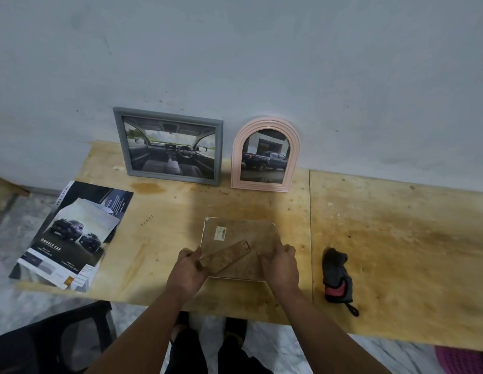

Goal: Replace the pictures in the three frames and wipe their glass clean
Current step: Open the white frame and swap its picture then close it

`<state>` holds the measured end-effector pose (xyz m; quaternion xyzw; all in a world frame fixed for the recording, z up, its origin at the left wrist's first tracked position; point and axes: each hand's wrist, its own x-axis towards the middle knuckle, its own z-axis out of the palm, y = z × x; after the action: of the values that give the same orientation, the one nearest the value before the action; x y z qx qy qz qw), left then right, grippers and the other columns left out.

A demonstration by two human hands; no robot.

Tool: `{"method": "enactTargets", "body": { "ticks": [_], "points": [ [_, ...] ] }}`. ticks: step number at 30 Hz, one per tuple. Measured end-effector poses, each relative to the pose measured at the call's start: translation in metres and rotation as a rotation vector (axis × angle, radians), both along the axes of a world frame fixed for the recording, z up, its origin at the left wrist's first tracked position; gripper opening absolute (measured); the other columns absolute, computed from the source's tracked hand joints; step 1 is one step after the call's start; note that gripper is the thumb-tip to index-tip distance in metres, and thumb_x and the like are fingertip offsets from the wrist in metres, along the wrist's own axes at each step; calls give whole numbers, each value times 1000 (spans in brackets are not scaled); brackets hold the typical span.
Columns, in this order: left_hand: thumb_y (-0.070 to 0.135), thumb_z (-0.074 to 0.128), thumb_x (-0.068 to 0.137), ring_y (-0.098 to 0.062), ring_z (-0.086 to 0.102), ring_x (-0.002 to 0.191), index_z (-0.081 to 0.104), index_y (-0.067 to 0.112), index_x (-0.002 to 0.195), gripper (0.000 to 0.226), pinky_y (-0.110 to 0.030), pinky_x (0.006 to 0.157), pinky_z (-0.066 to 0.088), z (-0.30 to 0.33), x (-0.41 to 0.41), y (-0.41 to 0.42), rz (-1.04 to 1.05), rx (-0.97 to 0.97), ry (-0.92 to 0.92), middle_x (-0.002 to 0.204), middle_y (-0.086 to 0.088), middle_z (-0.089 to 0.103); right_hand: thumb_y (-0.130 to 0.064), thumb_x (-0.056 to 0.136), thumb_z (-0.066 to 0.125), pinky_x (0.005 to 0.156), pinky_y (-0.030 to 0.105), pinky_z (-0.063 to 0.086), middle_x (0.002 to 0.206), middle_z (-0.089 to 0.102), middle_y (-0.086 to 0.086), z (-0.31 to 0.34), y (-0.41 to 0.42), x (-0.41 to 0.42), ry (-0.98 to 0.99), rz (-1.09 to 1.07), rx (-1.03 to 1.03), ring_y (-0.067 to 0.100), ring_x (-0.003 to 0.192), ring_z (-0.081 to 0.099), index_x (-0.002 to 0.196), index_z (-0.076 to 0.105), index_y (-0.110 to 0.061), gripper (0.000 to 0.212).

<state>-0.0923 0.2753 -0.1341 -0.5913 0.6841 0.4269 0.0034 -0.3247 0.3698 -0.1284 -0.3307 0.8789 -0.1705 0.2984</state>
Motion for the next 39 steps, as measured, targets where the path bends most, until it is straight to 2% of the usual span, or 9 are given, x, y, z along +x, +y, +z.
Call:
{"method": "enactTargets", "body": {
  "ticks": [9, 14, 16, 18, 20, 23, 27, 31, 39],
  "points": [
    [27, 68, 93, -24, 62, 113, 50, 24, 151, 61, -30, 92, 51, 10, -5, 2, 7, 28, -63, 132, -3, 42, -59, 97, 52, 81, 41, 57, 133, 37, 9, -6, 1, -2, 119, 146, 174, 28, 111, 54, 160, 7, -29, 83],
    [48, 63, 88, -26, 56, 117, 42, 25, 150, 69, -42, 83, 58, 17, -6, 5, -123, -63, -188, 133, -1, 40, -59, 97, 52, 81, 43, 58, 132, 37, 8, -3, -6, -5, 140, 210, 192, 26, 110, 55, 159, -4, -32, 88],
    [51, 68, 88, -29, 42, 135, 21, 27, 160, 90, -43, 92, 54, 19, -8, 3, -222, -133, -262, 153, -4, 29, -56, 97, 54, 78, 41, 58, 128, 37, 8, -3, -8, -10, 156, 281, 199, 24, 101, 57, 156, -13, -42, 90],
    [51, 71, 87, -33, 24, 148, 5, 28, 164, 104, -46, 109, 45, 24, -14, -4, -368, -186, -322, 168, -7, 3, -53, 98, 55, 79, 41, 58, 126, 38, 8, -2, -12, -17, 162, 348, 255, 23, 96, 57, 155, -17, -45, 92],
    [50, 70, 88, -35, 2, 156, -1, 29, 164, 106, -51, 121, 30, 26, -20, -15, -512, -160, -340, 170, -3, -22, -55, 99, 51, 78, 41, 58, 127, 41, 8, -1, -18, -22, 159, 391, 292, 25, 97, 59, 156, -15, -44, 88],
    [55, 65, 90, -35, -20, 157, -12, 23, 163, 111, -53, 128, 12, 21, -27, -30, -701, -101, -407, 163, -3, -42, -56, 99, 50, 74, 37, 56, 131, 44, 9, 1, -23, -26, 126, 422, 305, 27, 101, 63, 159, -8, -40, 85],
    [53, 63, 92, -31, -20, 157, -16, 21, 163, 111, -54, 127, 7, 17, -23, -45, -795, -13, -399, 163, -3, -40, -44, 93, 67, 87, 34, 52, 141, 42, 13, 7, -28, -46, -33, 487, 319, 26, 101, 64, 162, -1, -35, 97],
    [46, 62, 95, -29, -18, 158, -16, 31, 162, 104, -52, 127, 9, 16, -9, -65, -873, 14, -355, 159, 7, -41, -35, 78, 85, 97, 35, 50, 133, 46, 7, 15, -30, -62, -115, 555, 354, 24, 111, 60, 161, -1, -39, 119],
    [46, 61, 97, -21, -24, 153, -19, 35, 160, 103, -50, 127, 11, 9, -1, -70, -936, -28, -385, 159, 9, -42, -35, 79, 85, 91, 36, 53, 139, 45, 7, 14, -27, -58, -69, 571, 356, 28, 114, 60, 161, -6, -41, 122]
  ]
}}
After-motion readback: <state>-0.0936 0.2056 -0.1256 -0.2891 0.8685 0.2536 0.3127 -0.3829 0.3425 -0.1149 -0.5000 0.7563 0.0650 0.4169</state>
